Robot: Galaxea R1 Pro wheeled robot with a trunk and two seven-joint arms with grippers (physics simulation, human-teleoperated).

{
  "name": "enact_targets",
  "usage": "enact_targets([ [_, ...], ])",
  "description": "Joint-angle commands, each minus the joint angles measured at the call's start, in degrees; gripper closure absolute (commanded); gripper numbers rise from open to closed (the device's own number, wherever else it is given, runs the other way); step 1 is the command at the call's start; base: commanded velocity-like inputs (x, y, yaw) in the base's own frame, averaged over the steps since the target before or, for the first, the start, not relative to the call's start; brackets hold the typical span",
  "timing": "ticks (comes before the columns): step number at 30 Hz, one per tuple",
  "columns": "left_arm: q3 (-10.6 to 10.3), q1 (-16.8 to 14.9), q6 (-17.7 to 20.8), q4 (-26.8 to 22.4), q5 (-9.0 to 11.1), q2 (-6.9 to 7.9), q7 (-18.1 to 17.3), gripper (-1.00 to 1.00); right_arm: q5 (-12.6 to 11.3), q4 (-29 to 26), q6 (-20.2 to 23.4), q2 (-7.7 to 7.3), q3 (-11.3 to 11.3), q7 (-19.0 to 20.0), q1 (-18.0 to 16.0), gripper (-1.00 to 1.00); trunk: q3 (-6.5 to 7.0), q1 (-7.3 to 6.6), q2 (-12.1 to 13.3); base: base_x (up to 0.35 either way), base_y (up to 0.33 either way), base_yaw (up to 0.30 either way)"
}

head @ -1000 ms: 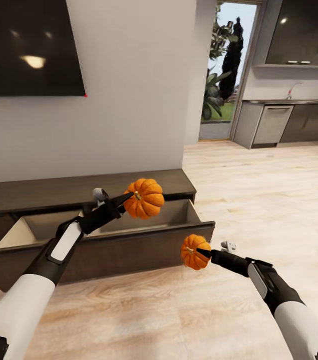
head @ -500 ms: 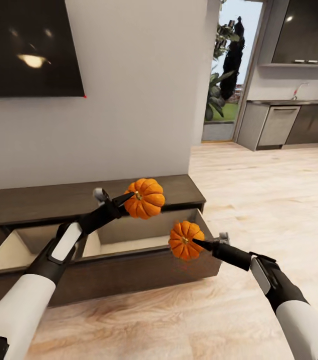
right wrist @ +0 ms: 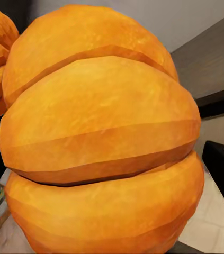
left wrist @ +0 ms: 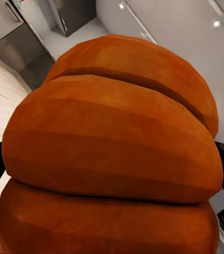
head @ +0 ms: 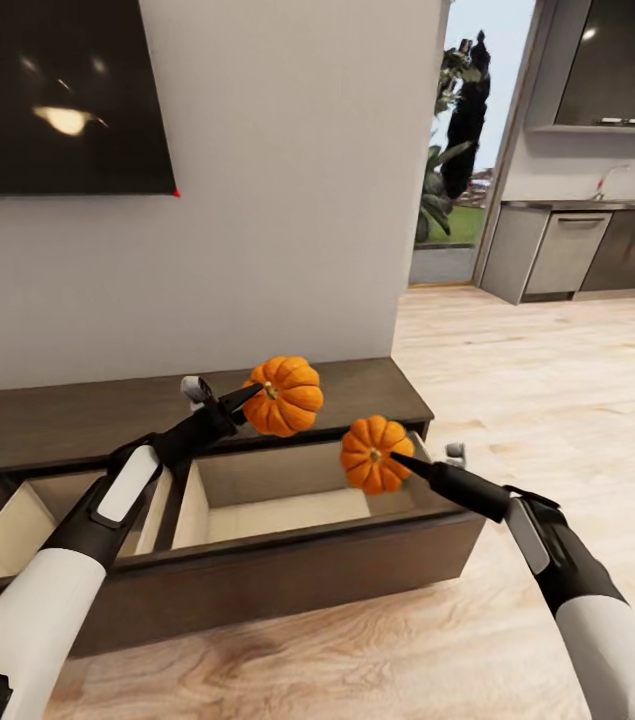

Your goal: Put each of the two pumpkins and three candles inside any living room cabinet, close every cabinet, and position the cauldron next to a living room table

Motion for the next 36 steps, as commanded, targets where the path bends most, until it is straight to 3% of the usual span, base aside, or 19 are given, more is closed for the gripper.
enact_targets([
  [1, 0.0, 0.0, 0.0, 0.0, 0.1, 0.03, 0.0, 1.00, 0.0, 0.0, 0.1, 0.01, -0.6, -0.1, 0.0, 1.00, 0.00, 0.00, 0.0, 0.021, 0.015, 0.000],
  [4, 0.0, 0.0, 0.0, 0.0, 0.1, 0.09, 0.0, 1.00, 0.4, -0.1, 0.0, 0.12, -2.0, -1.3, 0.0, 1.00, 0.00, 0.00, 0.0, 0.007, 0.005, 0.000],
  [17, 0.0, 0.0, -0.1, 1.9, -0.2, -0.03, 0.8, 1.00, 0.6, -0.2, 0.1, 0.39, -2.2, -4.6, 0.0, 1.00, 0.00, 0.00, 0.0, 0.000, 0.000, 0.000],
  [18, -0.1, 0.1, 0.1, 4.5, -0.3, 0.33, 2.4, 1.00, 0.5, -0.1, 0.6, 0.28, -1.9, -8.3, 0.0, 1.00, 0.00, 0.00, 0.0, 0.000, 0.000, 0.000],
  [19, -0.1, 0.1, 0.2, 5.4, -0.3, 0.35, 3.7, 1.00, 0.2, -0.1, 0.8, 0.23, -1.9, -8.5, 0.0, 1.00, 0.00, 0.00, 0.0, 0.000, 0.000, 0.000],
  [20, -0.1, 0.6, 0.1, 5.9, -0.3, 0.41, 7.4, 1.00, 0.0, -0.3, 1.1, 0.22, -1.9, -8.3, 0.0, 1.00, 0.00, 0.00, 0.0, 0.000, 0.000, 0.000],
  [29, 0.0, 1.9, -0.1, 7.8, -0.3, 0.49, 8.1, 1.00, 0.2, -0.5, 1.0, 0.32, -1.8, -8.2, 0.0, 1.00, 0.00, 0.00, 0.0, 0.081, -0.059, 0.000],
  [36, -0.1, 2.8, -0.3, 11.5, -0.3, 2.89, 8.0, 1.00, 0.3, -0.4, 1.0, 0.44, -1.8, -8.5, 0.0, 1.00, 0.00, 0.00, 0.0, 0.174, -0.093, 0.000],
])
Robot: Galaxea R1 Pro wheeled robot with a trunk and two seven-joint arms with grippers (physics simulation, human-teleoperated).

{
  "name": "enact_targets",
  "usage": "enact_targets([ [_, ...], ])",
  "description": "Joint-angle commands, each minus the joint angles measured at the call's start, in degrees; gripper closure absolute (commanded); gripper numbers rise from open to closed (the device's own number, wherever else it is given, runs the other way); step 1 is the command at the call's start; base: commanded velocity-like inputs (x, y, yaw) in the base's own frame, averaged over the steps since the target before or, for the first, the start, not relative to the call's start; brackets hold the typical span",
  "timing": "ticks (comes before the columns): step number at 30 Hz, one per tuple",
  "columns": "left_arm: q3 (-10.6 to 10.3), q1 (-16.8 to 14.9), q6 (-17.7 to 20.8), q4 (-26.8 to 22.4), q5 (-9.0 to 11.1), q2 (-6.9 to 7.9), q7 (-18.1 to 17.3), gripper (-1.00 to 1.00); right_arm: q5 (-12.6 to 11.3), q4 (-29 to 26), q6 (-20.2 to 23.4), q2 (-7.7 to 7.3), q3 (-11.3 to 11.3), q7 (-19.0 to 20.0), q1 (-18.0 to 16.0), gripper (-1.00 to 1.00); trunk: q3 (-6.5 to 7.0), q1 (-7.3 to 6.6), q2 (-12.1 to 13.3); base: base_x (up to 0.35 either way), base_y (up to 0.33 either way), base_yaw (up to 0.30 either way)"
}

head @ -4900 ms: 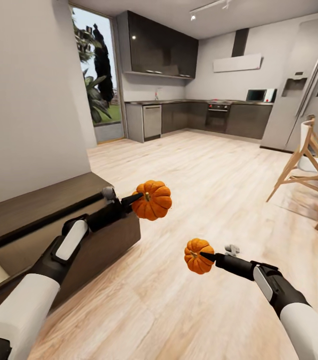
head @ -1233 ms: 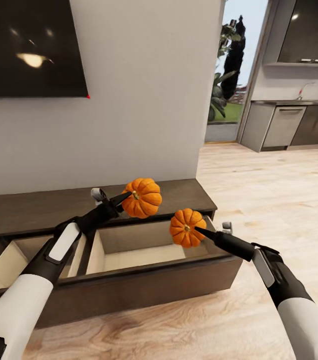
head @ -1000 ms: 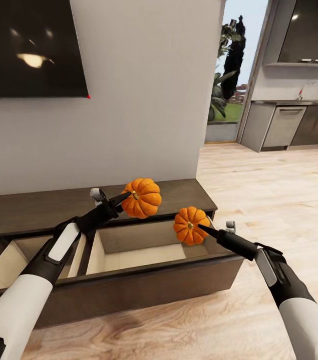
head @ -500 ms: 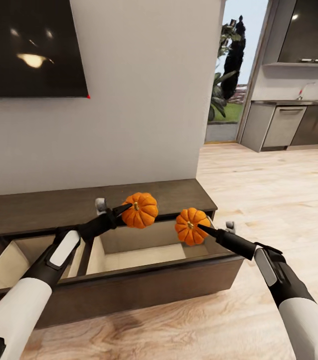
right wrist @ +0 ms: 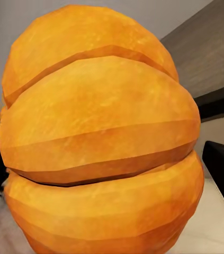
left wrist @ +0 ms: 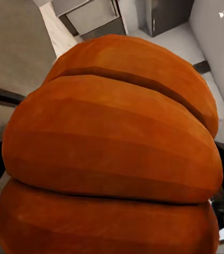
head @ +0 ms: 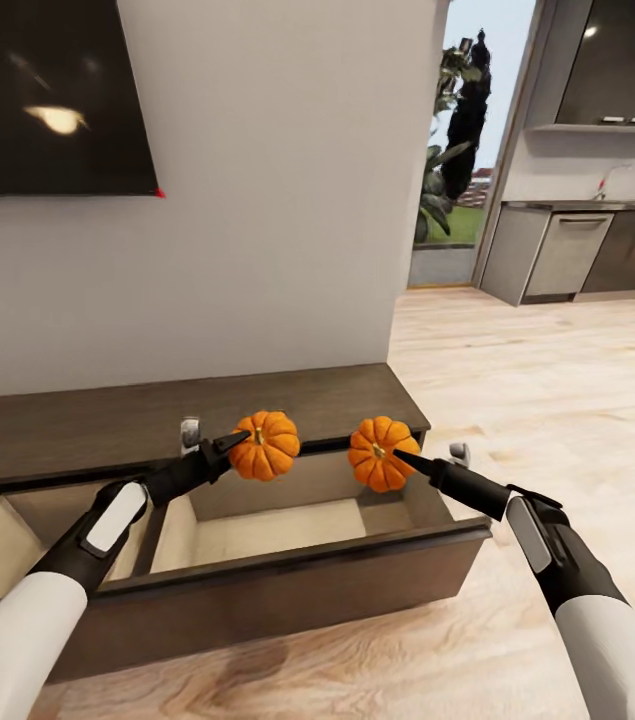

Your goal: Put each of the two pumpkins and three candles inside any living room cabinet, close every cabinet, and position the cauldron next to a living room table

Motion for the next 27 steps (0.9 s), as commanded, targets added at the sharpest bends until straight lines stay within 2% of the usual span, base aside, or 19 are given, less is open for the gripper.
enact_targets([
  [1, 0.1, 0.2, 0.1, 1.4, 0.4, 0.26, -0.1, 1.00, 0.0, 0.1, 0.0, 0.00, 0.0, -0.3, 0.0, 1.00, 0.01, 0.00, 0.0, 0.070, -0.031, 0.000],
  [2, 0.1, 0.3, 0.1, 2.1, 0.4, 0.36, 0.0, 1.00, 0.1, 0.1, 0.0, 0.00, 0.0, -0.3, 0.0, 1.00, 0.01, 0.00, 0.0, 0.045, -0.020, 0.000],
  [6, -0.1, 1.8, 0.1, 6.8, 0.3, 2.53, -0.1, 1.00, 0.2, 0.5, -0.4, 0.19, 0.1, -0.6, 0.0, 1.00, 0.01, 0.00, 0.0, 0.007, -0.003, 0.000],
  [8, -0.1, 2.4, 0.1, 7.2, 0.3, 2.78, -0.1, 1.00, 0.4, 0.3, -0.4, 0.22, 0.2, -1.7, 0.0, 1.00, 0.01, 0.00, 0.0, 0.000, 0.000, 0.000],
  [10, -0.2, 2.7, 0.1, 8.3, 0.3, 2.66, -0.2, 1.00, 0.4, 0.0, -0.2, 0.22, 0.2, -5.0, 0.0, 1.00, 0.01, 0.00, 0.0, 0.000, 0.000, 0.148],
  [11, -0.2, 2.7, 0.0, 8.6, 0.3, 2.60, -0.2, 1.00, 0.4, 0.0, -0.2, 0.22, 0.2, -5.4, 0.0, 1.00, 0.01, 0.00, 0.0, 0.000, 0.000, 0.260],
  [17, -0.3, 2.8, -0.4, 8.6, 0.3, 2.16, -0.2, 1.00, 0.3, 0.4, -0.4, 0.32, 0.2, -5.9, 0.0, 1.00, 0.01, 0.00, 0.0, 0.000, 0.000, 0.278],
  [23, -0.3, 2.8, -3.5, 8.4, 0.4, 1.72, -0.2, 1.00, 0.1, 0.5, -0.5, 0.39, 0.2, -7.6, 0.0, 1.00, 0.01, 0.00, 0.0, 0.000, 0.000, 0.280],
  [27, -0.4, 2.8, -3.7, 8.3, 0.4, 1.69, -0.2, 1.00, 0.0, 0.8, -0.6, 0.39, 0.2, -7.6, 0.0, 1.00, 0.01, 0.00, 0.0, 0.095, -0.087, 0.095],
])
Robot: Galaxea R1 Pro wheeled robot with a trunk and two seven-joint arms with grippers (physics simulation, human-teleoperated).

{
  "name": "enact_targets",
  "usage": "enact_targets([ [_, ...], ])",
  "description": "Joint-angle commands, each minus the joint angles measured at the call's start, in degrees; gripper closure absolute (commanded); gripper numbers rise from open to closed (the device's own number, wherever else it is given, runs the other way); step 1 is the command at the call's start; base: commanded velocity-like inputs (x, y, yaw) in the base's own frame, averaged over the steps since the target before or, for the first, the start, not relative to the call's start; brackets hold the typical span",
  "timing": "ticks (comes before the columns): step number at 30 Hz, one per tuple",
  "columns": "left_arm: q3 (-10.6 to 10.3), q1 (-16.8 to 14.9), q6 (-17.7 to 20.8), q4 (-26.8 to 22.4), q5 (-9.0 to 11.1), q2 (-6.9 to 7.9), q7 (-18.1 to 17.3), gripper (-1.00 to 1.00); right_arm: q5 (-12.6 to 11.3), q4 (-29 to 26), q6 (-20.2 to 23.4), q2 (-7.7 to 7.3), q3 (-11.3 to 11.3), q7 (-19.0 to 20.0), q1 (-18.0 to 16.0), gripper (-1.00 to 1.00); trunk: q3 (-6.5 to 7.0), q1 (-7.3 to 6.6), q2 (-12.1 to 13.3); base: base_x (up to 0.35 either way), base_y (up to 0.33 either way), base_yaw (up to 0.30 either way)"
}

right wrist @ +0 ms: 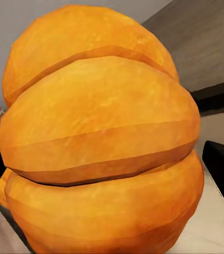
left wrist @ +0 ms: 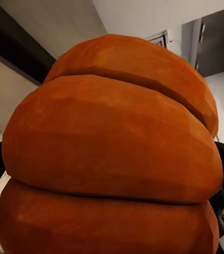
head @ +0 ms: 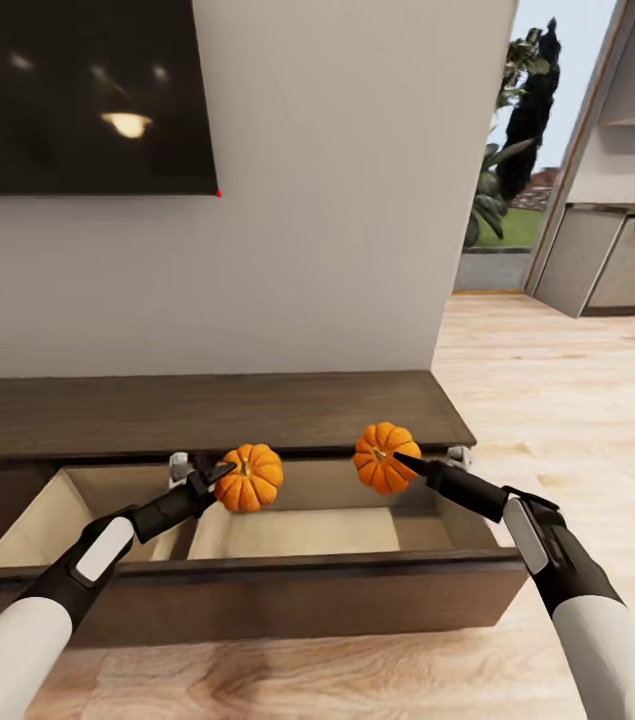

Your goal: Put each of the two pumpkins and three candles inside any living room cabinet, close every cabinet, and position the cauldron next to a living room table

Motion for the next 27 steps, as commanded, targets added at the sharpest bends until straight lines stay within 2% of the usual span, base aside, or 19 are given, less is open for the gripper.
enact_targets([
  [1, 0.0, 0.0, 0.0, 0.0, 0.1, 0.00, 0.0, 1.00, -0.2, 0.1, 0.0, 0.01, 0.0, 0.0, 0.0, 1.00, 0.00, 0.00, 0.0, 0.221, -0.186, 0.020],
  [3, -0.2, 0.0, 0.0, -0.2, 0.1, -0.07, 0.0, 1.00, -0.3, 0.2, 0.1, -0.06, 0.0, 0.1, 0.1, 1.00, 0.00, 0.00, 0.0, 0.201, -0.160, 0.007],
  [5, -0.6, 0.0, 0.0, -0.1, 0.0, -1.46, 0.3, 1.00, -0.5, 1.3, 0.3, -0.12, -0.1, 0.6, 0.2, 1.00, 0.00, 0.00, 0.0, 0.008, -0.006, 0.000],
  [7, -0.6, 0.0, 0.0, 0.0, 0.0, -1.66, 0.3, 1.00, -0.5, 2.8, 0.4, -0.24, -0.1, 1.5, 0.2, 1.00, 0.00, 0.00, 0.0, 0.001, 0.000, 0.000],
  [10, -0.7, 0.0, 0.0, 0.4, -0.3, -2.56, 0.3, 1.00, -0.4, 6.0, 0.5, -0.52, -0.1, 5.4, 0.2, 1.00, 0.00, 0.00, 0.0, 0.000, 0.000, 0.000],
  [12, -0.7, 0.0, 0.0, 0.5, -0.4, -2.86, 0.4, 1.00, -0.4, 8.0, 0.9, -0.61, -0.1, 6.3, 0.2, 1.00, 0.00, 0.00, 0.0, 0.000, 0.000, 0.000],
  [14, -0.7, 0.0, -0.4, 0.6, -0.4, -3.07, 0.5, 1.00, -0.4, 10.7, 2.7, -0.67, 0.0, 7.4, 0.2, 1.00, 0.00, 0.00, 0.0, 0.000, 0.000, 0.000],
  [17, -0.7, 0.0, -0.7, 0.7, -0.5, -3.95, 0.5, 1.00, -0.4, 12.1, 3.9, -0.62, 0.0, 11.3, 0.2, 1.00, 0.00, 0.00, 0.0, 0.000, 0.000, 0.000],
  [20, -0.7, 0.0, -0.8, 1.9, -0.5, -4.39, 0.5, 1.00, -0.3, 13.1, 4.0, -0.54, 0.0, 11.9, 0.2, 1.00, 0.00, 0.00, 0.0, 0.037, -0.068, 0.000],
  [23, -0.7, 0.0, -4.4, 4.4, -0.5, -5.02, 0.5, 1.00, -0.1, 17.1, 4.0, -0.52, 0.1, 11.9, 0.2, 1.00, 0.00, 0.00, 0.0, 0.171, -0.177, 0.000],
  [27, -0.7, 0.0, -5.5, 5.0, -0.4, -5.09, 0.5, 1.00, 0.0, 18.0, 4.0, -0.52, 0.2, 12.1, 0.2, 1.00, 0.00, 0.00, 0.0, 0.043, -0.041, 0.000],
])
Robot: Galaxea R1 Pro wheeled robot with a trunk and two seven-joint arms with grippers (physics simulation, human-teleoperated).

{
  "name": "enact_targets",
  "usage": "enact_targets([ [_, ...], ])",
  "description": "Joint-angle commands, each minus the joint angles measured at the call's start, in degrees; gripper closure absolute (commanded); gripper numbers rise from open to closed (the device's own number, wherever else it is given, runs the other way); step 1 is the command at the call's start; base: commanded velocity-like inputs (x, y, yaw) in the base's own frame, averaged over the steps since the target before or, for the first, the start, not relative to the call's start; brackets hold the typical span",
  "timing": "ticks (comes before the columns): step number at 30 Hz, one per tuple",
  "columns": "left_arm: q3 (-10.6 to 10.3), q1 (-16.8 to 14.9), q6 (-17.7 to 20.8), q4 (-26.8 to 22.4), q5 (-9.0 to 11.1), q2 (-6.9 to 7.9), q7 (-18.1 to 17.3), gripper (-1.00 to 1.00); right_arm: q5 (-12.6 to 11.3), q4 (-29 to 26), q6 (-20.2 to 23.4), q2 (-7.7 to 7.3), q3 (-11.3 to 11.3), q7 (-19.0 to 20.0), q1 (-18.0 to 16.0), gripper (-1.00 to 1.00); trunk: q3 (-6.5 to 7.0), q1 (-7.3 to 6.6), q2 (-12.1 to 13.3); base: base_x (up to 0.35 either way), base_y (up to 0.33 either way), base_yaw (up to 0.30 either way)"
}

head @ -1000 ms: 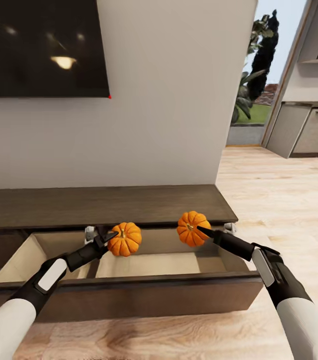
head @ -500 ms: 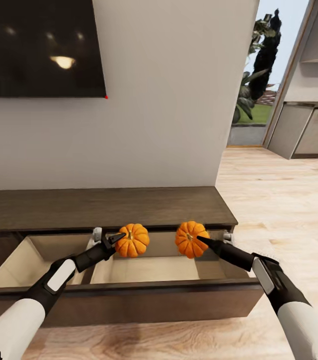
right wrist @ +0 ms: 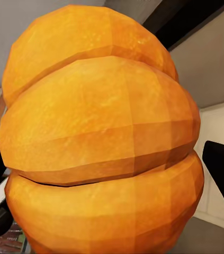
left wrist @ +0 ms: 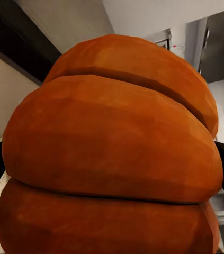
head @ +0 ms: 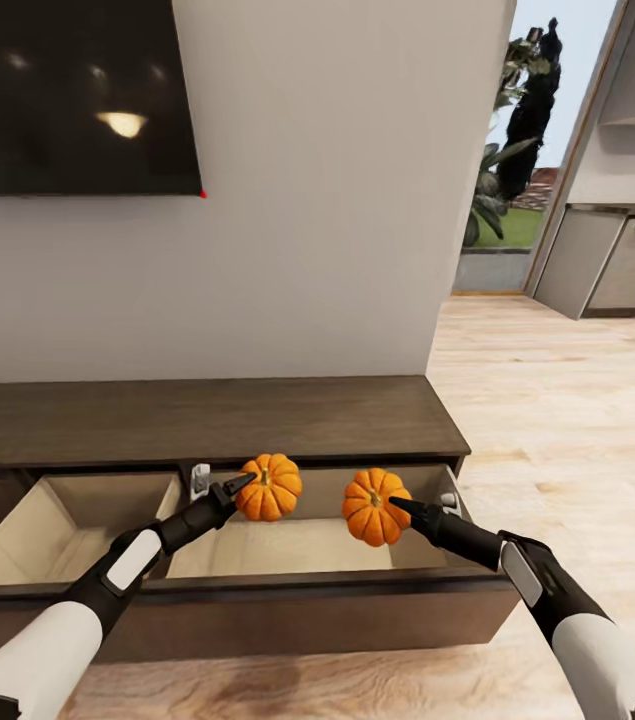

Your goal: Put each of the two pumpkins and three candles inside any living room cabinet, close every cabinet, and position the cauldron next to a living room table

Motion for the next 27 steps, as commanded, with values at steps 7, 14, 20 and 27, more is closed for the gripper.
enact_targets([
  [7, 0.0, 0.0, -0.1, 4.3, 0.0, -0.03, 0.0, 1.00, -0.1, 0.2, 0.0, -0.04, 0.0, 0.0, 0.0, 1.00, 0.00, 0.00, 0.0, 0.023, -0.029, 0.000],
  [14, 0.0, 0.0, -0.2, 9.1, 0.0, -1.03, 0.0, 1.00, 0.0, 0.2, -0.3, 0.08, -0.2, -0.1, 0.0, 1.00, 0.00, 0.00, 0.0, 0.037, -0.045, 0.000],
  [20, 0.0, 0.0, -0.3, 10.3, 0.1, -1.06, 1.6, 1.00, 0.2, 0.2, -0.4, 0.14, -0.2, -0.8, 0.0, 1.00, 0.00, 0.00, 0.0, 0.001, -0.001, 0.000],
  [27, 0.1, 0.0, -0.3, 10.6, 0.1, -0.98, 2.0, 1.00, 0.1, 1.0, -1.4, 0.19, -0.2, -1.4, 0.0, 1.00, 0.00, 0.00, 0.0, 0.000, 0.000, 0.000],
])
